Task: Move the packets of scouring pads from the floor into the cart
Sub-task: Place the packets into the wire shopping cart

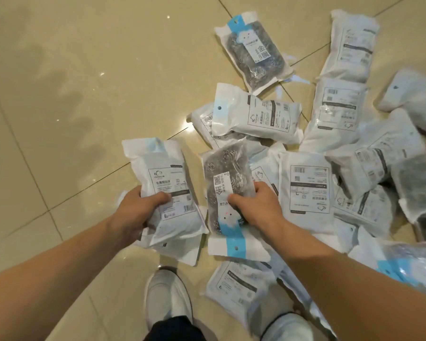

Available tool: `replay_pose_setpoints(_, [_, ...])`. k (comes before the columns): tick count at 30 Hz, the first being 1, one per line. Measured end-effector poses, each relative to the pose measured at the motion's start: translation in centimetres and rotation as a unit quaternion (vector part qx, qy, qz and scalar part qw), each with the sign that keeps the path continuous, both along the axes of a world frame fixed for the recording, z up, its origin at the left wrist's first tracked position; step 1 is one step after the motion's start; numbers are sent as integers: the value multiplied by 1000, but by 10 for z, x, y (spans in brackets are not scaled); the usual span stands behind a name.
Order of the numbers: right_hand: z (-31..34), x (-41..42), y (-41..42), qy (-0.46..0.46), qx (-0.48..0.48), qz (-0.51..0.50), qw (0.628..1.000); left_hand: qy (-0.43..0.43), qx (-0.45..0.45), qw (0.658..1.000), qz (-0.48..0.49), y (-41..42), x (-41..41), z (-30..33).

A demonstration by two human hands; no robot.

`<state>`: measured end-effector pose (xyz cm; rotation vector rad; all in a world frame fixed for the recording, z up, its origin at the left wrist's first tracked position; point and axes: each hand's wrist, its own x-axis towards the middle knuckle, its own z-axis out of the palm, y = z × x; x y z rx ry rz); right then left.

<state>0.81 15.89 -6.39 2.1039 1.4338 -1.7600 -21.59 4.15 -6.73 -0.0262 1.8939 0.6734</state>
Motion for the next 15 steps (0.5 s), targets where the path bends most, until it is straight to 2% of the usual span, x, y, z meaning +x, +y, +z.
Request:
replay_pose_setpoints(3, [59,13,-11,2,-18,-36,999,-40,18,999,-15,-4,7,65])
replay_pose_setpoints(7, [164,43,-20,23,-28,-90,995,-69,55,992,-88,-2,18,175])
replay_pose_setpoints(12, [320,76,-34,129,7,-167,978,-86,117,979,-146,-9,28,324])
replay_pose_setpoints(15, [405,95,-52,171,10,-159,972,-90,140,974,-153,-20,36,407])
